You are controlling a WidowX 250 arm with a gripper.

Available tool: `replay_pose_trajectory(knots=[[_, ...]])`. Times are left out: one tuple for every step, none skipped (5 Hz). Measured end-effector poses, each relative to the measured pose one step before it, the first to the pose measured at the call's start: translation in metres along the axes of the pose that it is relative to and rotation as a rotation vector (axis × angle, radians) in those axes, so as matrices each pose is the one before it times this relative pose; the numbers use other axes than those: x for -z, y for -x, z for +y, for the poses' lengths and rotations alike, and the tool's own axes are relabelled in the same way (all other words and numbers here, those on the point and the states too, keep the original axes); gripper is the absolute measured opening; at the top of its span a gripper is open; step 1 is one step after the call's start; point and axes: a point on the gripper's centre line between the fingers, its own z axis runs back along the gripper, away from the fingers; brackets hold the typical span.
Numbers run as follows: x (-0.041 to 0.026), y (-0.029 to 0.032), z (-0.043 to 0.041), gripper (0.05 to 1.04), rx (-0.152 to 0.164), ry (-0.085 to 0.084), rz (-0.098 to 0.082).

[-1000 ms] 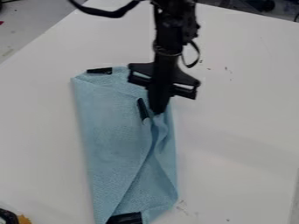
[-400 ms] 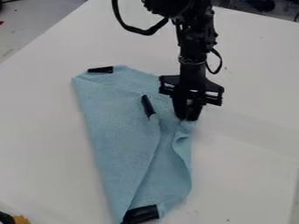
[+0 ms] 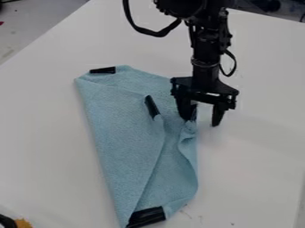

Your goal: Unfold the cloth from left to top right

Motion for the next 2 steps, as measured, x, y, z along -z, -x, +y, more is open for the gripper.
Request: replay_pose_trajectory(knots=[[-0.00810, -0.00534, -0.02204, 1.003, 0.0206, 0.0037, -0.0213], [-0.01329, -0.00878, -0.03719, 1.000, 0.0611, -0.0122, -0.0361]])
